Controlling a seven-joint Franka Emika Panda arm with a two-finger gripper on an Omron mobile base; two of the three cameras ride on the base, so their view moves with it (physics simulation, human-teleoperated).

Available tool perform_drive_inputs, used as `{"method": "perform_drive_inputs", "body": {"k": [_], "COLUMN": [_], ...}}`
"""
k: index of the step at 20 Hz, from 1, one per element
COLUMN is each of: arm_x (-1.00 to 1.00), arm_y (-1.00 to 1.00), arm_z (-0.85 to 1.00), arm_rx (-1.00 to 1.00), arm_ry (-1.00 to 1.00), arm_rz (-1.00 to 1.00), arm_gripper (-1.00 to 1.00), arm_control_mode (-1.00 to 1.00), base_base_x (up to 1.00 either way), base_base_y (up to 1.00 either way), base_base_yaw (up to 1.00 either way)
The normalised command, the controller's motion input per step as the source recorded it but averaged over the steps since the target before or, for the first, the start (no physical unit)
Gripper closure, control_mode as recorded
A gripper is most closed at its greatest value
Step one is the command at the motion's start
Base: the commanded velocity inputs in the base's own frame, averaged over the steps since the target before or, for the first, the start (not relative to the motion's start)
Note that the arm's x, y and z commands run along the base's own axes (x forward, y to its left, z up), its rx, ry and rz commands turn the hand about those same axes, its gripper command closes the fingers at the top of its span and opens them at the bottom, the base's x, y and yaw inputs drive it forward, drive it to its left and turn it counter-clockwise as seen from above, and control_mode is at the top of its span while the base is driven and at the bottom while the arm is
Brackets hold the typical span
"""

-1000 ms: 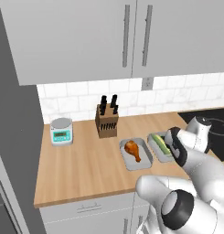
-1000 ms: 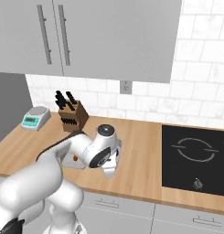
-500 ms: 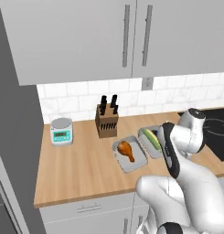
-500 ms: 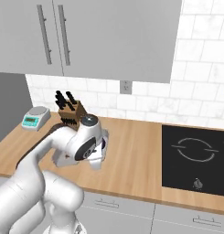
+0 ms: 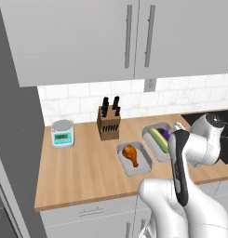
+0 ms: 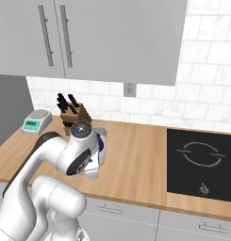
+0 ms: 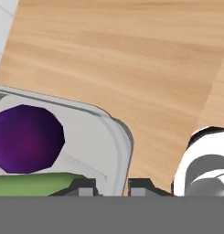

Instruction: Take the meat container that has the chicken drumstick and place it on the second highest rack of the freezer. Then take the vegetable container that has the corn and eggplant and place it on the highest rack of the freezer.

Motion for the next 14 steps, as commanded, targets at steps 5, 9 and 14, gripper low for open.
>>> {"method": "perform_drive_inputs", "body": {"k": [5,9,14], "arm_x": [-0.17,-0.07,-0.32], "arm_y": [0.14,0.22,0.23], "arm_z": [0.63,0.70,0.26], "arm_rx": [0.03,0.03,0.00], "arm_ry": [-0.08,0.00,0.00], "arm_rz": [0.00,0.00,-0.07], "arm_gripper": [1.00,1.00,1.00], "arm_control_mode": [-1.00,-1.00,-1.00], "base_base_x": [0.00,0.00,0.00], "base_base_y": [0.00,0.00,0.00], "base_base_yaw": [0.00,0.00,0.00]}}
